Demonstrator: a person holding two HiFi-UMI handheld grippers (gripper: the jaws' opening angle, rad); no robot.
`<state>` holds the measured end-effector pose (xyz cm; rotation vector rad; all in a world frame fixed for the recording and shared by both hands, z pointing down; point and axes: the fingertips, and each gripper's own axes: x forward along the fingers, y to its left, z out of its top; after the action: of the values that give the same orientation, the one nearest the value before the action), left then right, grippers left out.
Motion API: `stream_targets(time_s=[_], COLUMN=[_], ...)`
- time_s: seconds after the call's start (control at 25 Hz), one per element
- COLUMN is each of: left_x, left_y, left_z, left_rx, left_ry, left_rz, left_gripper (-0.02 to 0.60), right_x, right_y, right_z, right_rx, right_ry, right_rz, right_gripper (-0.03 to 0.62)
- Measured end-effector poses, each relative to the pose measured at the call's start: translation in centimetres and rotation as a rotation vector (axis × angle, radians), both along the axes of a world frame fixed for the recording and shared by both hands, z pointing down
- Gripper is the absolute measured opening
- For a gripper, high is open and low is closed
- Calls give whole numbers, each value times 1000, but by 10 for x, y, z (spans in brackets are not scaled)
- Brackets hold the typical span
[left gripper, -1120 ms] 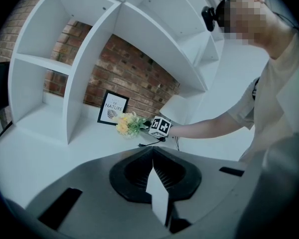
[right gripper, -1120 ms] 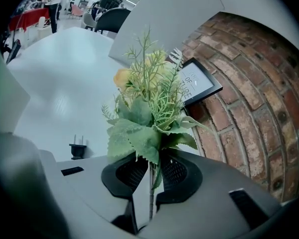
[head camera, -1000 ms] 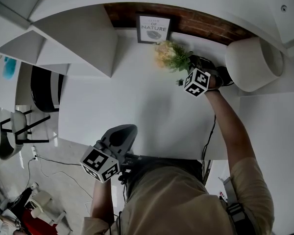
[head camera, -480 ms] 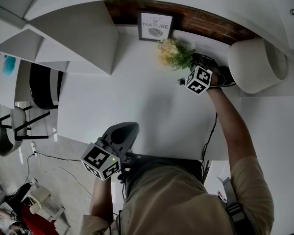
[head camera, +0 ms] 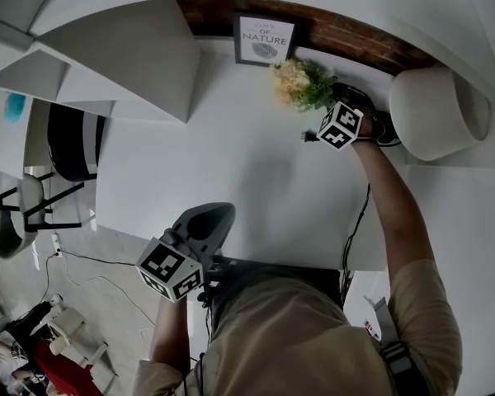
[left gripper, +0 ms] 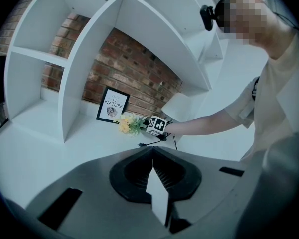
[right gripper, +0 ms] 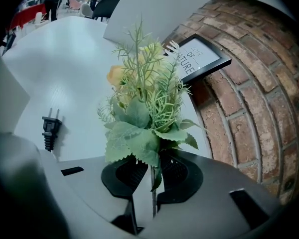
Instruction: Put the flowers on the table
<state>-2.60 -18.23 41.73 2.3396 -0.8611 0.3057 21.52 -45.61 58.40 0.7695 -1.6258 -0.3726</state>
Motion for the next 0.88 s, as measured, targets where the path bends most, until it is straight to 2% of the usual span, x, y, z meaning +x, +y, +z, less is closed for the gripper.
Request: stream_targets(time_s=[0.88], left_x=[-1], left_y=[-9], left_z=[8], left_rx=[-30], left_ry=[-17], left_rz=[-16], left_gripper=[9], right_x=[24], right_y=[-30], right_z=[8], right_rx=[12], right_ry=[-22], right_rz=[104], right_gripper=[66])
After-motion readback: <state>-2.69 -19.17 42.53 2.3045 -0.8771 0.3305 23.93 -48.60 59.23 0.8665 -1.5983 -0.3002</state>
